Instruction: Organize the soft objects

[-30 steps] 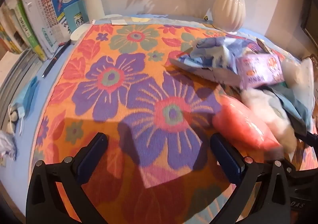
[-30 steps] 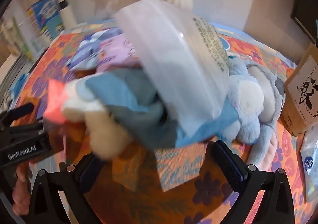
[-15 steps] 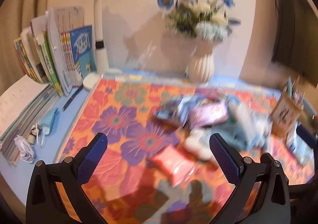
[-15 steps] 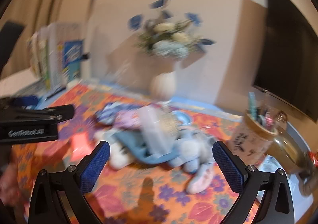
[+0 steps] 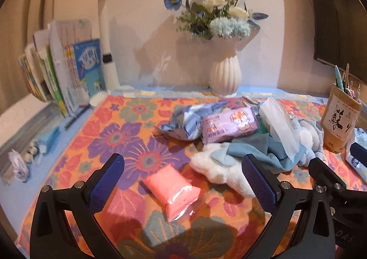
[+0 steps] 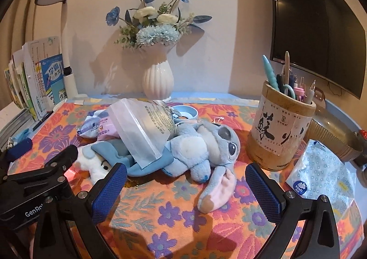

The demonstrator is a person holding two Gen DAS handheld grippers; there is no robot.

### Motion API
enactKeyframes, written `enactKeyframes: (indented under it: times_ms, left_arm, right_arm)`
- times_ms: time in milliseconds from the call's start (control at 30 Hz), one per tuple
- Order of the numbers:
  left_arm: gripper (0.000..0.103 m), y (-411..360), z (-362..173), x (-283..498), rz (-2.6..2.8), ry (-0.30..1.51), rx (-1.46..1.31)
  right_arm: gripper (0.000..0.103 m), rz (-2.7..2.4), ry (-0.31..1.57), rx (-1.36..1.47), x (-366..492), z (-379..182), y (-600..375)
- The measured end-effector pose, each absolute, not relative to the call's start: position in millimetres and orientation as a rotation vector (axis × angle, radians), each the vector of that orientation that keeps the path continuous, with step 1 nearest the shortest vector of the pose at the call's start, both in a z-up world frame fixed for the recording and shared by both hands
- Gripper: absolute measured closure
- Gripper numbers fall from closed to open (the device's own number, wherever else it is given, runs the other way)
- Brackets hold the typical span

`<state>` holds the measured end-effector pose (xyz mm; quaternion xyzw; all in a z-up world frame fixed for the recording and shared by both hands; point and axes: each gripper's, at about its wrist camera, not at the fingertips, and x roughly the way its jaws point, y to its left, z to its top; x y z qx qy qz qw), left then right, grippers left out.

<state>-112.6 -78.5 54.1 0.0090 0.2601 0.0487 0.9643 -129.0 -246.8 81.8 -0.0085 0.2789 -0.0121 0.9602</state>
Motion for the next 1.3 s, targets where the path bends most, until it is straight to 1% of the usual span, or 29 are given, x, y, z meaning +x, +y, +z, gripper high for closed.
enactKeyframes:
  times_ms: [100, 233, 1300]
  left_arm:
    - [0.001, -75.0, 51.6, -107.7, 0.070, 0.562, -0.014]
    - [0.001, -79.2, 52.8, -111.8, 0.095, 0.541, 0.000]
    - [0.001, -78.5, 51.1, -104.9, 0.102, 0.578, -0.016]
  right_arm:
    - [0.000, -0.028, 0.566, -0.016, -129.3, 83.4, -246.0]
    - [0.000, -0.031, 0.562, -0.009, -131.4, 81.6, -243.7]
    - [0.000, -0.044, 0.583, -0.030, -122.9, 75.4, -247.5]
